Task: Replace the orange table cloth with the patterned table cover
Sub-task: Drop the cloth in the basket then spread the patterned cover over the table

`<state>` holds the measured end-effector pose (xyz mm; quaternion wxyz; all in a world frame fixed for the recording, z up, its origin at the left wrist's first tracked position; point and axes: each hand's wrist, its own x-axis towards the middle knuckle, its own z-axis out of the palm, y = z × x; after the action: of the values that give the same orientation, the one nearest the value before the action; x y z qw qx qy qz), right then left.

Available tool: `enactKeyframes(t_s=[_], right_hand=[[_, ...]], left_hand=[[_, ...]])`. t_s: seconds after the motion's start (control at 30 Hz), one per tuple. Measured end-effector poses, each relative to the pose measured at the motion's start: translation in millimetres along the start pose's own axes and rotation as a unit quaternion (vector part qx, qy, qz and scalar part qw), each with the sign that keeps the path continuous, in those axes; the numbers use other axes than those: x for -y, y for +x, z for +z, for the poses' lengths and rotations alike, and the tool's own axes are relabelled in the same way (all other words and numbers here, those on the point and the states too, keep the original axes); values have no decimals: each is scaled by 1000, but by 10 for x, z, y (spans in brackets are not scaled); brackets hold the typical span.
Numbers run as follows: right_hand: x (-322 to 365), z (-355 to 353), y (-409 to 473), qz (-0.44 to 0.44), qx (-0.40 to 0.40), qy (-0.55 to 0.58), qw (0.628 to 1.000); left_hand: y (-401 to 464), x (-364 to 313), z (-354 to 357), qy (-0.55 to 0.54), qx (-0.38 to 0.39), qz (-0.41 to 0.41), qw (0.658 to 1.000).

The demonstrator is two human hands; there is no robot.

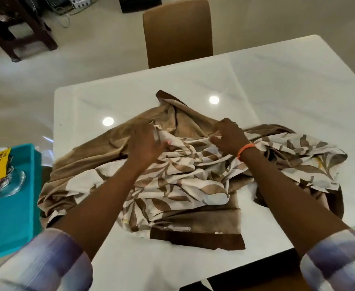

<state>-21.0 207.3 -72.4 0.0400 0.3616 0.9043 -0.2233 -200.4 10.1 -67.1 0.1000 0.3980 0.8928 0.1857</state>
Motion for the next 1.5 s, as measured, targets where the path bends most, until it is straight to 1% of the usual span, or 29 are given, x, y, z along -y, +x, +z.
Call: enactKeyframes(t_s=[0.03,0.1,0.17,0.23,0.3,0.37,0.4,0.43,0.47,0.5,0.57,0.63,0.7,0.77,0.83,0.9,0.97,1.03,1.07,1.1,1.13,1.17,1.2,1.27,1.3,1.33,1.37,1.4,1.5], right_hand=[[-36,65,45,14,11,-23,1000],[-187,271,161,47,67,-60,995],[-265,366,248,63,114,-82,988],[-337,449,395,70,130,-83,986],[-356,476,544,81,143,-26,986],[-349,463,667,67,189,10,980],[-319,424,732,51,214,-11,975],[-289,384,808,31,236,-43,970],[-244,318,871,15,250,-72,965],[-230,240,954,10,243,-87,966],[-225,-24,1131,22,167,-83,982],[-223,-399,1279,74,24,-83,993],[-195,-857,1381,130,-114,-103,979],[-136,-1341,1417,170,-227,-102,953],[-137,-1738,1428,201,-308,-73,927],[-212,-1927,1384,220,-336,-71,913],[-230,-1893,1265,242,-304,-65,919],[-126,-1670,1058,245,-218,-84,941],[-23,-1501,948,214,-172,-105,956],[109,-1321,821,157,-139,-121,970],[245,-1135,696,72,-117,-127,982],[399,-933,560,-19,-108,-136,985],[545,-724,415,-104,-90,-147,980],[836,-273,74,-243,-39,-178,953],[922,-45,-81,-294,-2,-196,935],[1006,141,-227,-323,52,-224,918],[1031,266,-332,-318,117,-259,904],[1018,356,-424,-297,163,-283,897],[849,448,-638,-207,209,-294,909]], left_hand=[[148,63,2,40,20,-15,999],[421,271,68,116,83,-43,989],[596,541,150,135,153,-77,976],[642,736,212,130,189,-101,968],[639,844,310,111,205,-98,968],[616,837,417,37,227,-113,967],[610,819,440,14,243,-109,964],[633,803,420,16,249,-88,964],[680,795,358,38,239,-51,969],[755,805,261,62,220,-24,973],[948,825,-24,56,147,5,987],[1196,861,-392,40,42,33,998],[1448,857,-866,14,-49,17,999],[1650,816,-1433,-32,-123,-41,991],[1744,755,-1922,-87,-158,-52,982],[1672,600,-2144,-147,-117,-14,982],[1411,347,-2104,-197,-29,15,980],[1061,95,-1828,-225,66,35,972],[876,1,-1615,-216,115,44,969],[692,-83,-1389,-186,154,50,969],[501,-142,-1159,-158,185,63,968],[321,-172,-920,-144,217,82,962],[149,-184,-706,-147,242,99,954],[-238,-160,-388,-160,273,115,941],[-413,-129,-263,-164,279,115,939],[-590,-93,-165,-166,280,107,940],[-740,-53,-109,-157,275,98,944],[-878,20,-63,-138,265,93,950],[-1178,423,-26,-21,235,91,967]])
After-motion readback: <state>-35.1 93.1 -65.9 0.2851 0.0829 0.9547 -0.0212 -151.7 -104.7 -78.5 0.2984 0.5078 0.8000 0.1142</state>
